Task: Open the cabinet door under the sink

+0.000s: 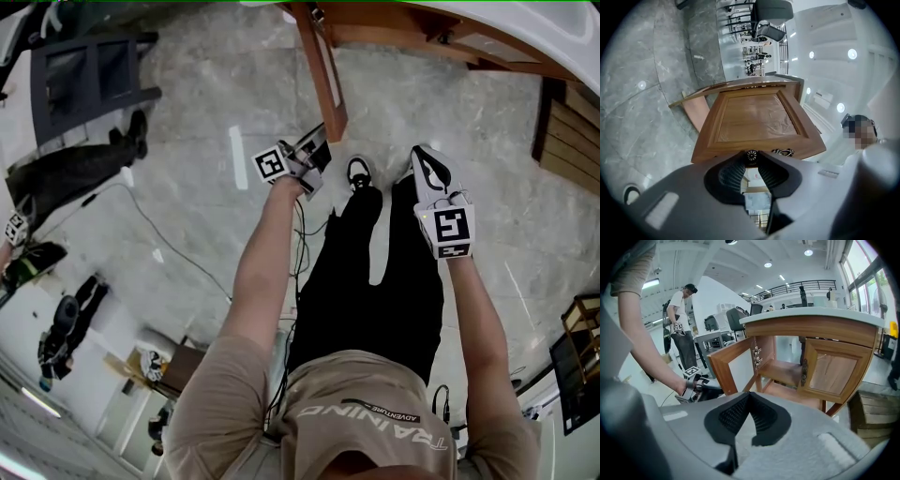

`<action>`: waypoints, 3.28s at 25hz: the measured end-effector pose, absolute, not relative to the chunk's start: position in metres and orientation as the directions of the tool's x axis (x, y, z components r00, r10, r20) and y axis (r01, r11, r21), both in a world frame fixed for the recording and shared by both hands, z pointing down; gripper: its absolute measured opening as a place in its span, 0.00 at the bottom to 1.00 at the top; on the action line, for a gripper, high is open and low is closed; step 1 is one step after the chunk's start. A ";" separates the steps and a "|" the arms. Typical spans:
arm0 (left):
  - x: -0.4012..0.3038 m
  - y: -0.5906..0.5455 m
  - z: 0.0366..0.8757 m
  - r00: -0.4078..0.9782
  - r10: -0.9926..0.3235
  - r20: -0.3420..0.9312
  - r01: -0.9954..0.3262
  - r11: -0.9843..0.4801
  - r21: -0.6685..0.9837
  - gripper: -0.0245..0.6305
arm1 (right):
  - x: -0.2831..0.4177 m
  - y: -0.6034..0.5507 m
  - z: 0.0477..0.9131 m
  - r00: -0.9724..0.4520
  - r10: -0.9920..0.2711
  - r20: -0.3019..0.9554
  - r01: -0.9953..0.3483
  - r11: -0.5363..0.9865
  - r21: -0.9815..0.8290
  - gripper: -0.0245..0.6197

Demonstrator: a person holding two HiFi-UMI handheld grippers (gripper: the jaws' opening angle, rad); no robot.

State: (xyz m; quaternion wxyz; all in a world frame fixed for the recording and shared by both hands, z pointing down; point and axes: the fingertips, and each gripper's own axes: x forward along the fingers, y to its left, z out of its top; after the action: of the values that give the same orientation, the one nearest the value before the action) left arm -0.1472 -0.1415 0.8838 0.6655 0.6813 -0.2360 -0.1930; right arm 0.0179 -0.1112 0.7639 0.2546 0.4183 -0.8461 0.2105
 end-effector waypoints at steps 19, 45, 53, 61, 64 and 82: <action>-0.197 -0.143 0.875 0.815 -0.568 0.112 -0.126 0.014 0.992 0.19 | -0.019 -0.099 0.743 -0.543 -0.564 0.623 -0.781 0.611 -0.128 0.04; -0.046 -0.058 0.723 0.892 -0.389 0.229 -0.343 -0.254 0.904 0.06 | 0.061 -0.092 0.634 -0.436 -0.666 0.605 -0.850 0.525 -0.035 0.04; -0.038 -0.115 0.610 0.839 -0.456 0.295 -0.514 -0.491 0.704 0.06 | 0.083 -0.103 0.573 -0.397 -0.759 0.517 -0.890 0.455 -0.016 0.04; -0.030 -0.162 0.503 0.768 -0.576 0.279 -0.628 -0.595 0.502 0.06 | 0.098 -0.117 0.517 -0.375 -0.820 0.432 -0.907 0.421 0.012 0.04; -0.022 -0.162 0.465 0.766 -0.593 0.248 -0.632 -0.627 0.456 0.06 | 0.094 -0.119 0.488 -0.400 -0.825 0.399 -0.900 0.437 0.002 0.04; -0.023 -0.197 0.316 0.733 -0.673 0.096 -0.680 -0.728 0.091 0.06 | 0.092 -0.157 0.321 -0.456 -0.887 0.073 -0.885 0.461 0.067 0.04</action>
State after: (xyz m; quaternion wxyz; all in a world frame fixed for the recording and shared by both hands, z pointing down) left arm -0.0230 -0.1966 0.3163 0.0599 0.9290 -0.3641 0.0284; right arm 0.0921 -0.1566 0.3211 0.0485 0.5191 -0.8533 -0.0095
